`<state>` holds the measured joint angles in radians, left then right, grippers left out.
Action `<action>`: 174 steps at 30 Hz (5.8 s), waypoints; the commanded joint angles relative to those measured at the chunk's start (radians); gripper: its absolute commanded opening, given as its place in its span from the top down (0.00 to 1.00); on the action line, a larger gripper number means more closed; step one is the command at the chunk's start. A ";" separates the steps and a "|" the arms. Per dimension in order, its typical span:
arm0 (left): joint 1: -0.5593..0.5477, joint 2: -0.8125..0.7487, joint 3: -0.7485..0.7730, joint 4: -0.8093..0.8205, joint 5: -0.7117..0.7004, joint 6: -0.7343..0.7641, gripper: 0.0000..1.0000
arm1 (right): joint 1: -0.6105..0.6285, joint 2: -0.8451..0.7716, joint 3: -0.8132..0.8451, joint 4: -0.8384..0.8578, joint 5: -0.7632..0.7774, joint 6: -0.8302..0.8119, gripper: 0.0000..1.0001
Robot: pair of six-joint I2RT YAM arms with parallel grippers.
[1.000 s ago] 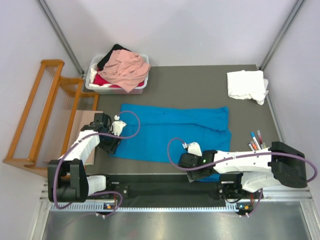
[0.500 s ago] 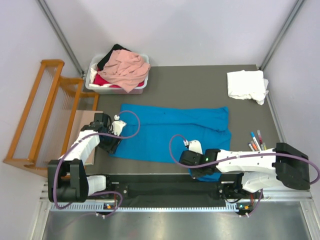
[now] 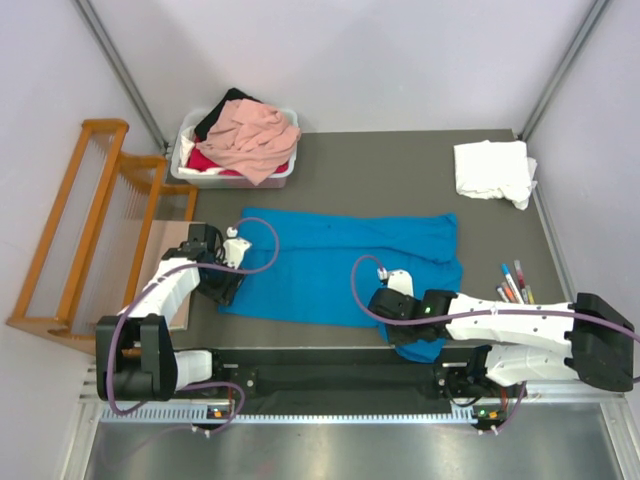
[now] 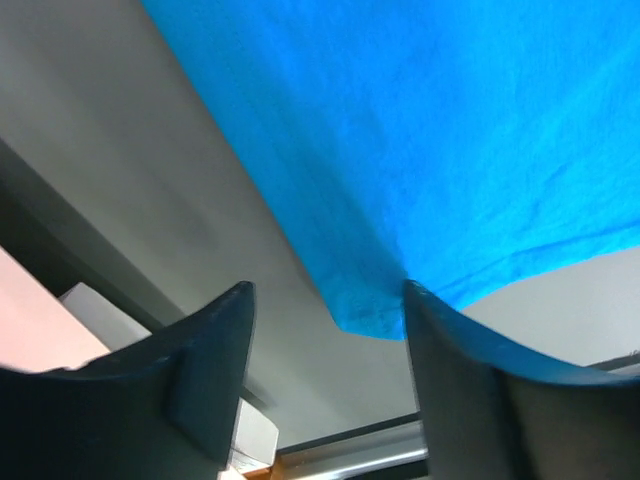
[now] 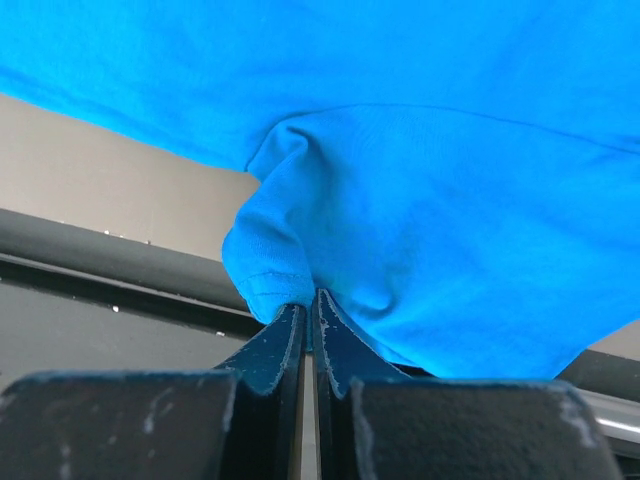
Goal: Fold and stack the t-shirts
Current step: Fold the tshirt
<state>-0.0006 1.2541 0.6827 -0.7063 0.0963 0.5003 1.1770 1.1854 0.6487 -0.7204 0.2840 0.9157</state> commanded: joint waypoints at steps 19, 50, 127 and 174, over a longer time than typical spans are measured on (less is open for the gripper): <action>0.004 -0.067 -0.061 -0.052 0.031 0.103 0.30 | -0.050 -0.020 0.040 0.026 -0.003 -0.047 1.00; -0.045 0.022 -0.026 0.059 0.036 0.050 0.65 | -0.066 0.016 0.042 0.079 -0.049 -0.064 1.00; -0.047 0.054 -0.037 0.001 0.043 0.132 0.45 | -0.137 -0.228 0.111 -0.054 -0.161 -0.071 1.00; -0.047 0.017 0.248 -0.251 0.062 0.239 0.85 | -0.223 -0.204 0.276 -0.196 -0.198 -0.175 1.00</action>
<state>-0.0471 1.2194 0.8333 -1.1069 0.1593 0.7750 1.0222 0.9466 0.8368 -0.9707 0.0391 0.8326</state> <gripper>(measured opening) 0.153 0.010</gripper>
